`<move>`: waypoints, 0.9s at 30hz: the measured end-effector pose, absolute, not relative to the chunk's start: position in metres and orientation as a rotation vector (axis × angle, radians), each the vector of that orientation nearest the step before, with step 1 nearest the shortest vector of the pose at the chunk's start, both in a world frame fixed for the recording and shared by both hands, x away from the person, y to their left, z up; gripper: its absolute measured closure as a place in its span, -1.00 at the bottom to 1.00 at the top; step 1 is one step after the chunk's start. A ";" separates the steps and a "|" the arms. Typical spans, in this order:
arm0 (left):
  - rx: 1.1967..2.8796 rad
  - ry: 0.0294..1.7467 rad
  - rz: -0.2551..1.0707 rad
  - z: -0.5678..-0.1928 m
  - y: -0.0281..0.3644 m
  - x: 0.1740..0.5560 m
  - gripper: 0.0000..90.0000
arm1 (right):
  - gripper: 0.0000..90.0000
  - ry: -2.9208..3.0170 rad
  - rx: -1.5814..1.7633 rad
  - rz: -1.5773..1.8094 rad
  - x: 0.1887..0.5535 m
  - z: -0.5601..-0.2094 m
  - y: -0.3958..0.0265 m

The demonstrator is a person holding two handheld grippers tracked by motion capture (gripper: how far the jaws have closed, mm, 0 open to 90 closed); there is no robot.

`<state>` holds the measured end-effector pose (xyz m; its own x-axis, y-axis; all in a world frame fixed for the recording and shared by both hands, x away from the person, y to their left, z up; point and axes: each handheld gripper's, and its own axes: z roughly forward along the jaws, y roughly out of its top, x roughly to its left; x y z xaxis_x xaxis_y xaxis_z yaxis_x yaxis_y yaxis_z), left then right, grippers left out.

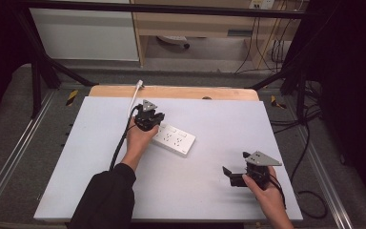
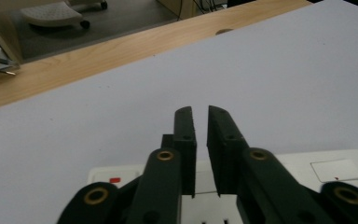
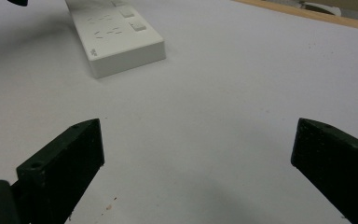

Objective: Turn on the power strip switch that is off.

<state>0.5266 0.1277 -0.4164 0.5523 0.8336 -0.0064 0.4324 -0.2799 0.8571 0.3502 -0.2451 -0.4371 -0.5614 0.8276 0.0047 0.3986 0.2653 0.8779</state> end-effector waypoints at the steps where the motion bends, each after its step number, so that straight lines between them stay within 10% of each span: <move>1: 1.892 1.038 0.589 -0.415 0.129 0.527 0.60 | -0.93 2.080 1.110 1.239 0.350 -0.437 -0.245; 16: 1.859 1.096 0.588 -0.404 0.140 0.524 -0.72 | -0.93 2.087 1.103 1.232 0.350 -0.438 -0.243; 27: 1.815 1.079 0.582 -0.395 0.144 0.520 -0.81 | -0.93 2.090 1.104 1.234 0.350 -0.438 -0.242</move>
